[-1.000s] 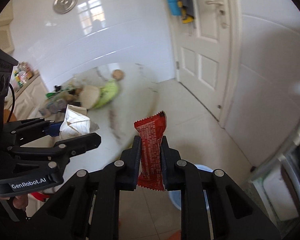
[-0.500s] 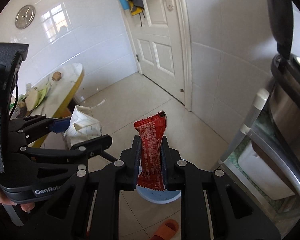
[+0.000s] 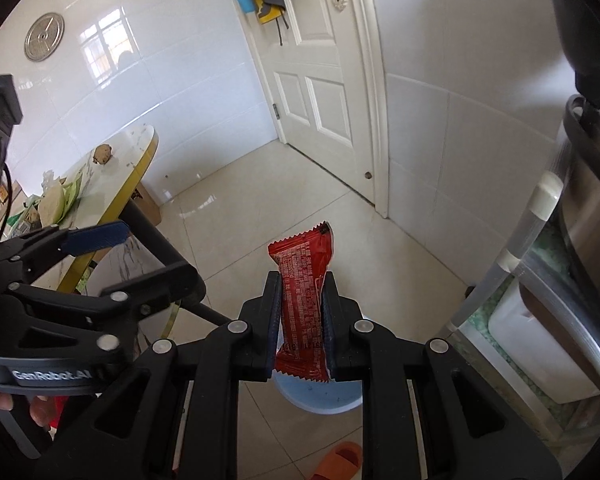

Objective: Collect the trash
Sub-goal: 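Carry tissue and red wrapper to the blue bucket and release both, then grasp the milk carton with the left gripper while the right grasps the bread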

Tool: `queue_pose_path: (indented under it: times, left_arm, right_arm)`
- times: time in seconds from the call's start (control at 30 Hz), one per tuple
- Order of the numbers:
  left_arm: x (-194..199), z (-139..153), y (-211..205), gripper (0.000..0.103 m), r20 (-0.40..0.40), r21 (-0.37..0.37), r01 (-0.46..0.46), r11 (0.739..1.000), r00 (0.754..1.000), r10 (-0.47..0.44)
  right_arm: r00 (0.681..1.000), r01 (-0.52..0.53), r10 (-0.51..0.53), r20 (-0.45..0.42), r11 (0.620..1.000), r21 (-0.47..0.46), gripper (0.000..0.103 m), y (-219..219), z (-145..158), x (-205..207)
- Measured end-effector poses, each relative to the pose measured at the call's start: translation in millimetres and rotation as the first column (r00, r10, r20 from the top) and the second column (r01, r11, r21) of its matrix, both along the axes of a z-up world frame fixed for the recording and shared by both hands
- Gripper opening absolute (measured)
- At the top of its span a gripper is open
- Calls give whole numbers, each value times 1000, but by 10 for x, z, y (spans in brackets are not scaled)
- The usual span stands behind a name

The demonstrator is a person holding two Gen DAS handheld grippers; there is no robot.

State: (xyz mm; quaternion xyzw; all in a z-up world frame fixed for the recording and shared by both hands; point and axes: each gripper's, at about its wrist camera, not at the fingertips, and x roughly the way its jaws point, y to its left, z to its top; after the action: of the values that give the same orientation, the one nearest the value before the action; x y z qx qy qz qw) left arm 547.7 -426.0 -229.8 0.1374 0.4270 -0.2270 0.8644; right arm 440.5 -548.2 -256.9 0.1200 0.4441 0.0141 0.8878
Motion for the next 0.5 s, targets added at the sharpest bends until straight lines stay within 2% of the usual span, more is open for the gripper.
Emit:
queue_pose_path:
  times: [0.07, 0.13, 0.2, 0.5]
  left_arm:
    - [-48, 63, 28, 86, 19, 1, -1, 1000, 1000, 1]
    - [-104, 140, 103, 86, 30, -4, -9, 1000, 1000, 10]
    - [-184, 226, 179, 87, 37, -20, -13, 1000, 999, 14]
    - [-793, 771, 751, 91, 124, -96, -30, 995, 991, 42]
  right_arm:
    - [1000, -1, 1, -3, 1000, 1, 21, 19, 2, 18]
    - [1000, 9, -9, 11, 1000, 1, 28, 18, 27, 24]
    - [1000, 17, -17, 9, 1000, 9, 47, 25, 52, 25]
    - [998, 18, -16, 68, 999, -27, 58, 257, 478, -177]
